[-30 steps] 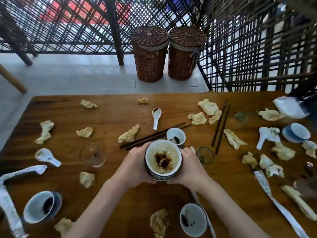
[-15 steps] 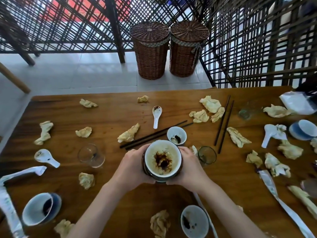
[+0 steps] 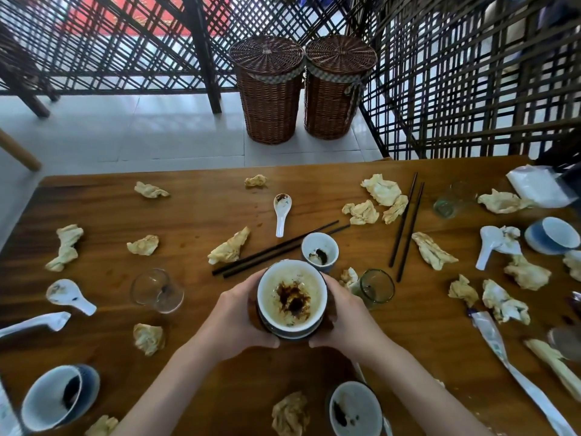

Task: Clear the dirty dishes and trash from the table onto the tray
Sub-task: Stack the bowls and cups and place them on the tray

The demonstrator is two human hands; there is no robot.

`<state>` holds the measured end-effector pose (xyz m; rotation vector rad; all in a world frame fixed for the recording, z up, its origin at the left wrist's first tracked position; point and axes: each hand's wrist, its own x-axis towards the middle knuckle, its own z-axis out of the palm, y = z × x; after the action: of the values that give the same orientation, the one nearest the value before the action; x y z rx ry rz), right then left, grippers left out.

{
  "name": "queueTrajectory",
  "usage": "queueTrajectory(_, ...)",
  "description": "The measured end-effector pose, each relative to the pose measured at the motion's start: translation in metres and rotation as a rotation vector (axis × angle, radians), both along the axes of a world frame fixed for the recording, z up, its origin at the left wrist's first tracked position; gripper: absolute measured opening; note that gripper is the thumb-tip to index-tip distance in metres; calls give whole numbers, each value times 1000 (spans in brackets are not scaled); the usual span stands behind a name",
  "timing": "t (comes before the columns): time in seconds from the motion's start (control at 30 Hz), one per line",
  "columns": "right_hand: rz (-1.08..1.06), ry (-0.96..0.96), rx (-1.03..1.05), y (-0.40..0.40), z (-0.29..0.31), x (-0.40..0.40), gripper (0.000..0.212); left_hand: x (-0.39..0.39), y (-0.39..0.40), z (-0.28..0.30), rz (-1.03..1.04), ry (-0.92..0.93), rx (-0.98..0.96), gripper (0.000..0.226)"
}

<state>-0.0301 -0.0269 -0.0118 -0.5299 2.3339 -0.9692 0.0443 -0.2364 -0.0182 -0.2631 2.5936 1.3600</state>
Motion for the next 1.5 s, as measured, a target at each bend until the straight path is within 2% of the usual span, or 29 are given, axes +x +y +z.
queueTrajectory(0.17,53,13,5,2,-4,-6,112,0,2,-7,-2,-28,60,116)
queueTrajectory(0.7,-33,9,-67,-1,8,-4,107,-5,-3,-2,-27,24,110,107)
queueTrajectory(1.07,-164,12,-92,21,56,20,109,-9,6,59,-155,21,145,103)
queueTrajectory(1.23,-239,40,-140,52,82,37,102,-14,30,93,-264,8,141,113)
queueTrajectory(1.5,-364,142,-160,131,127,63,88,-27,110,136,-442,48,165,94)
